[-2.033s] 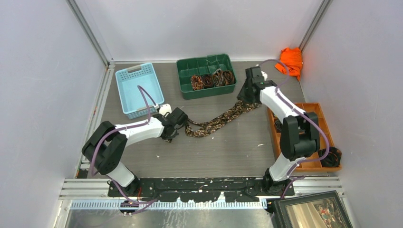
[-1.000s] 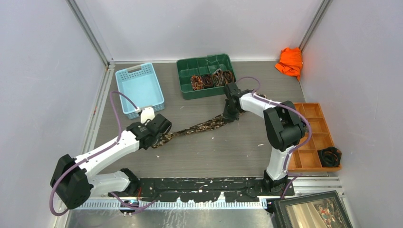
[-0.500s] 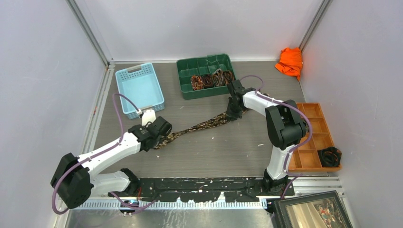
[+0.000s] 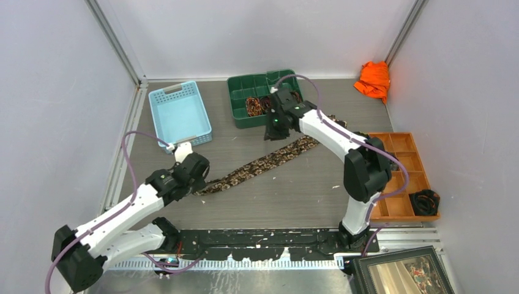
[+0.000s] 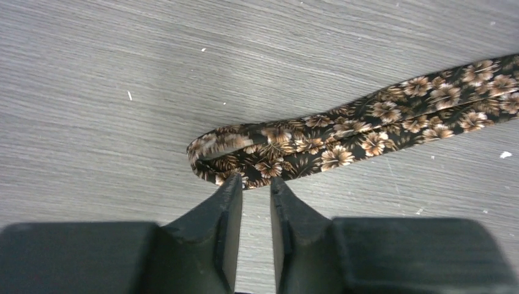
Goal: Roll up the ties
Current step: Flatten out the tie at the center of the board.
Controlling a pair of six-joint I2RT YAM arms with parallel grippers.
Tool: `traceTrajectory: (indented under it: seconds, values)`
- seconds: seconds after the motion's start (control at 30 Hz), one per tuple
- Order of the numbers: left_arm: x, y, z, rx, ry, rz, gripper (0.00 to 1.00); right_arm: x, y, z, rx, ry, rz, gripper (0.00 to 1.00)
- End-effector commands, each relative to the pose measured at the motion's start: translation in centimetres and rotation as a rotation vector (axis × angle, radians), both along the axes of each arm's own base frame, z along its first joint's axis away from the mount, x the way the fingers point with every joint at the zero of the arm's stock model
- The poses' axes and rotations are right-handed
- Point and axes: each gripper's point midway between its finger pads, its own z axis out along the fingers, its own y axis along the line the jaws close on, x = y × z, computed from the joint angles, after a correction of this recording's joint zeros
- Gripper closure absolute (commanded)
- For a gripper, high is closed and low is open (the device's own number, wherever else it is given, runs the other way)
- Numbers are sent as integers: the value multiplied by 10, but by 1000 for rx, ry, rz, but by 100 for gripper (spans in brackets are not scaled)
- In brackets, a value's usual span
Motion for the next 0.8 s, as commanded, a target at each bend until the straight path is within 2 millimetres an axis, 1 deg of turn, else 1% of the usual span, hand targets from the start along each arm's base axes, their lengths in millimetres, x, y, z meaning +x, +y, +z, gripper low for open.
traceTrajectory:
  seconds: [0.0, 0.07, 0.13, 0.17, 0.2, 0.27, 0.33, 0.4, 0.43, 0.57, 0.7, 0.77]
  values:
    - [-9, 7, 27, -72, -61, 25, 79, -15, 50, 3, -38, -1, 219, 67]
    - [-9, 14, 50, -102, -133, 42, 82, -23, 72, -2, -62, 13, 301, 67]
    - [-10, 22, 73, -127, -204, 60, 82, -31, 93, -9, -69, 25, 364, 67]
    - [-11, 26, 82, -132, -231, 67, 81, -34, 100, -13, -72, 34, 385, 67]
    - [-11, 32, 89, -131, -255, 80, 81, -39, 107, -15, -71, 40, 409, 67]
    - [-14, 39, 96, -123, -271, 93, 81, -47, 116, -21, -79, 52, 430, 67]
    - [-16, 40, 94, -117, -264, 94, 81, -59, 122, -26, -84, 64, 450, 70]
    - [-16, 36, 85, -119, -243, 83, 82, -69, 125, -33, -95, 73, 463, 72]
    - [-15, 33, 79, -120, -230, 83, 85, -73, 125, -38, -107, 84, 465, 72]
    - [-8, 24, 62, -115, -196, 83, 93, -87, 111, -66, -161, 143, 454, 75]
    - [5, 17, 57, -84, -193, 85, 95, -105, 93, -87, -182, 192, 443, 77]
    - [14, 10, 56, -66, -185, 69, 96, -113, 84, -93, -190, 209, 438, 78]
